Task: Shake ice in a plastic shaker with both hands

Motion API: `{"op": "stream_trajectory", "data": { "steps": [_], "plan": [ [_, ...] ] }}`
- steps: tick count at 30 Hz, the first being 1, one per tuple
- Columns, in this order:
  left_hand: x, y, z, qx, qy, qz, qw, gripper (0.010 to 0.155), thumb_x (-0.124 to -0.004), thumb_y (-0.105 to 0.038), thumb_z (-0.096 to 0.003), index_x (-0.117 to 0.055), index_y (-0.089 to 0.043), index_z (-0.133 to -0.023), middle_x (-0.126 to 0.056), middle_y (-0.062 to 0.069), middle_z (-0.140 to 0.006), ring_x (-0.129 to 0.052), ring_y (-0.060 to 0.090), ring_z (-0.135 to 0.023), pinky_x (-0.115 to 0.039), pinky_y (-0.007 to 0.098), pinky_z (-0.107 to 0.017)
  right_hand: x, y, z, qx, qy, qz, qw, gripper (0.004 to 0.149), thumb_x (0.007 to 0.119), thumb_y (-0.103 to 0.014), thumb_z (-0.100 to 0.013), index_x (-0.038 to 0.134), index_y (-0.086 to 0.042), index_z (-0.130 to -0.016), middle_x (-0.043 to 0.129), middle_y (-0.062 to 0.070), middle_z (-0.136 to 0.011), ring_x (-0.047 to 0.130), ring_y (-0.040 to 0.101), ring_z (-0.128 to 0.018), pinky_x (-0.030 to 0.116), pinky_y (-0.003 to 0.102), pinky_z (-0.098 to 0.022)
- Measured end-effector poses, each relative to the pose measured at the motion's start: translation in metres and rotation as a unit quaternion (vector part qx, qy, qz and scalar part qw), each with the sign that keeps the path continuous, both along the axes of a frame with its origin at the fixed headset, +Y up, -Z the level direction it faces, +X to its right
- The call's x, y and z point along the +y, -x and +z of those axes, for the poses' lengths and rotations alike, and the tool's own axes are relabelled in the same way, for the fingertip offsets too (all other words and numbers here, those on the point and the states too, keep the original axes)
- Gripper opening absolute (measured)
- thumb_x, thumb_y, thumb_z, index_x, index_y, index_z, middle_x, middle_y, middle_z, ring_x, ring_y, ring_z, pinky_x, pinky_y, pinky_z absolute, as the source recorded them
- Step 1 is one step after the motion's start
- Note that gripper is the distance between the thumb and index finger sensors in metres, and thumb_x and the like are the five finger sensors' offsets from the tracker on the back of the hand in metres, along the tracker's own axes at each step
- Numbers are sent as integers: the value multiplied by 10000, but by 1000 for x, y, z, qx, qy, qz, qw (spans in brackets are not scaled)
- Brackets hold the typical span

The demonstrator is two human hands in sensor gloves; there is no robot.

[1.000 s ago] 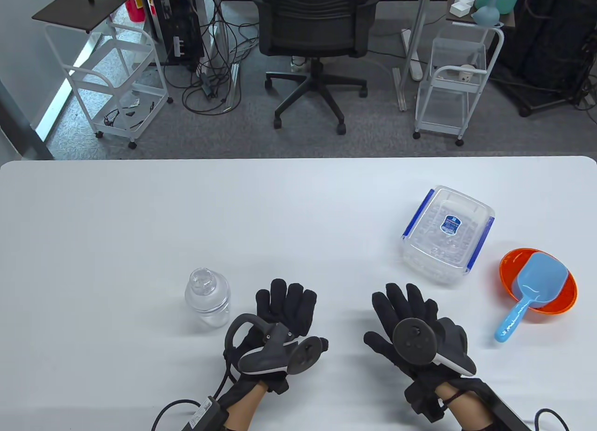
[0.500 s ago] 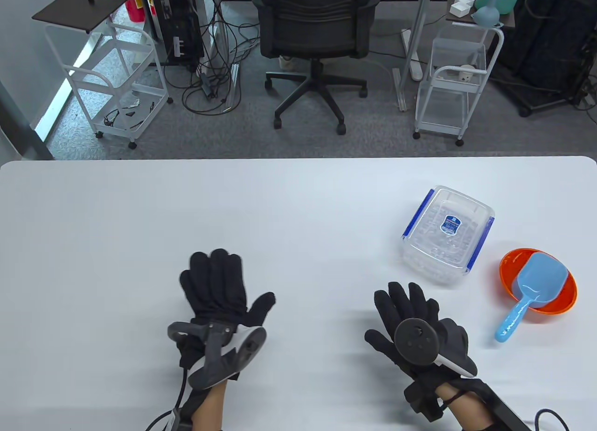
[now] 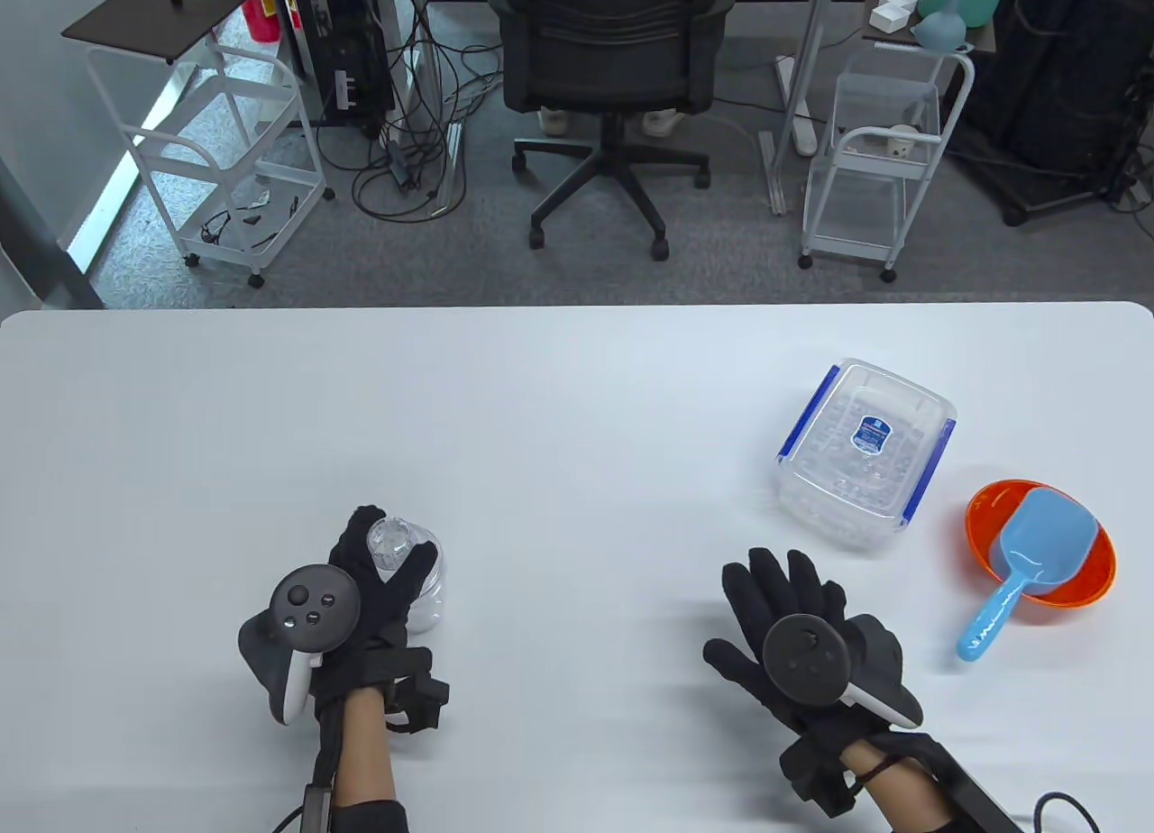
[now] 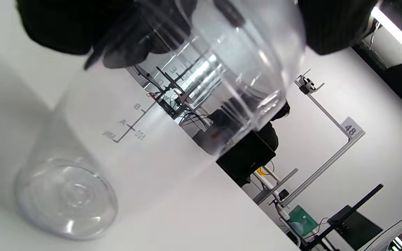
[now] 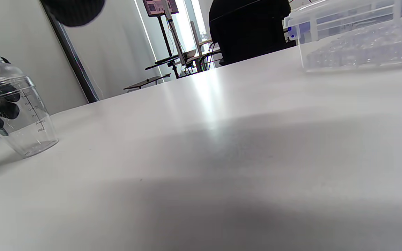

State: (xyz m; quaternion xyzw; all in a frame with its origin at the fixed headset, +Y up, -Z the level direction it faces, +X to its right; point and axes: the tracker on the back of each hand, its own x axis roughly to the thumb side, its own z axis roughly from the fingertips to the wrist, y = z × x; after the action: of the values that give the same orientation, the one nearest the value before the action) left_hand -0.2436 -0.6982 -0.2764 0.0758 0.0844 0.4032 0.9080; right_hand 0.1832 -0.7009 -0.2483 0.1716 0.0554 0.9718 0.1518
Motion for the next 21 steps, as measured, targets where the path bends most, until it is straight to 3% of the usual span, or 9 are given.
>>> {"op": "stream_trajectory", "data": {
  "steps": [6, 12, 21],
  "plan": [
    [6, -4, 4, -2, -23, -4, 1000, 757, -708, -622, -560, -348, -238, -1104, -501, 340, -1141, -681, 600, -968, -691, 639, -659, 0, 1, 0, 4, 0, -7, 1000, 790, 584, -510, -576, 263, -55, -1135, 202, 294, -1163, 177, 645, -973, 258, 802, -592],
    [19, -51, 5, -133, -53, 67, 987, 754, -702, -626, -567, -336, -245, -1105, -485, 328, -1152, -667, 588, -985, -684, 628, -676, 2, 8, 5, 46, 2, -39, 998, 829, 602, -525, -566, 232, -45, -1130, 209, 304, -1158, 189, 649, -969, 266, 804, -585],
    [19, -158, 20, -359, -59, 120, 924, 755, -737, -599, -543, -372, -238, -1096, -509, 341, -1138, -679, 605, -965, -685, 638, -660, 6, 21, 13, 121, 18, -138, 983, 1060, 666, -580, -505, -22, 17, -1047, 231, 306, -1144, 294, 667, -969, 340, 815, -584]
  ]
}}
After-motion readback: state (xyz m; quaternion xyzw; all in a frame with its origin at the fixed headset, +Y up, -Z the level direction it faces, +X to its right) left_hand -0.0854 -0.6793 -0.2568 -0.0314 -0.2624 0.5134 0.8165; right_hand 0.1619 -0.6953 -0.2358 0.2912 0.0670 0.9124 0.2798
